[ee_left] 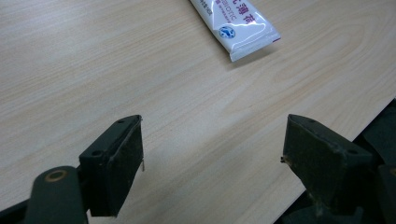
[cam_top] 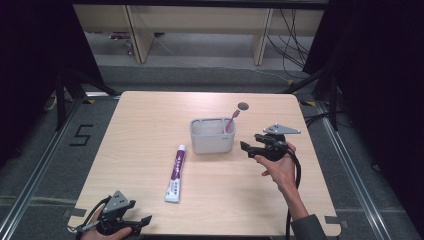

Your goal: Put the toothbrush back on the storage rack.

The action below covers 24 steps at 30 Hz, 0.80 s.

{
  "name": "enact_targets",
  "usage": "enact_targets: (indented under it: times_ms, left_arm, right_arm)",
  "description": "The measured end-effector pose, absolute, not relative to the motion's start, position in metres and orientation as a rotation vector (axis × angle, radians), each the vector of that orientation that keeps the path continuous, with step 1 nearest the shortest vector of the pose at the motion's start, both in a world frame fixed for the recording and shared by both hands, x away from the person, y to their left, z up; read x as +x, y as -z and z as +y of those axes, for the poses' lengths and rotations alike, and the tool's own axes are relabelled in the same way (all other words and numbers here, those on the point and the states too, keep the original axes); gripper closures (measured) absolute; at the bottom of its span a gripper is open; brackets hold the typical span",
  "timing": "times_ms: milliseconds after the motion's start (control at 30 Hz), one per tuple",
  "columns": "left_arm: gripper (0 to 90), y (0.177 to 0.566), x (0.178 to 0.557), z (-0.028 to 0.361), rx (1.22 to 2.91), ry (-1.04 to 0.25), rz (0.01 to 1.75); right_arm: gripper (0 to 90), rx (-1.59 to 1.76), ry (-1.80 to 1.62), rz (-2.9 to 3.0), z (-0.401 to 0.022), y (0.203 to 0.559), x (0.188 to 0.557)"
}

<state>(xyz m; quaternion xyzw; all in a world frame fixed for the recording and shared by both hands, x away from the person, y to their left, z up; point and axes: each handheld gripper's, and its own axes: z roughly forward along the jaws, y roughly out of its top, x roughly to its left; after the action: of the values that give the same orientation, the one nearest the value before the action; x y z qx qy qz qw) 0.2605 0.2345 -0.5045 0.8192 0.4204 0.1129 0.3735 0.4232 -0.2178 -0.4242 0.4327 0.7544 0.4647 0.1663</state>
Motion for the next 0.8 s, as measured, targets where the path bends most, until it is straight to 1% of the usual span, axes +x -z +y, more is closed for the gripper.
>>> enact_targets:
  times_ms: [267,467,800]
  left_arm:
    - [19.7,0.504,0.260,0.234,2.093,-0.288,1.079]
    - [19.7,0.504,0.260,0.234,2.093,-0.294,1.079]
    - [19.6,0.504,0.260,0.235,2.101,-0.292,1.079]
  right_arm:
    - [30.7,1.259,-1.309,2.161,-0.221,0.430,0.414]
    - [26.7,1.258,-1.280,2.181,-0.224,0.435,0.409]
    - [26.3,1.236,-1.238,2.206,-0.228,0.442,0.395]
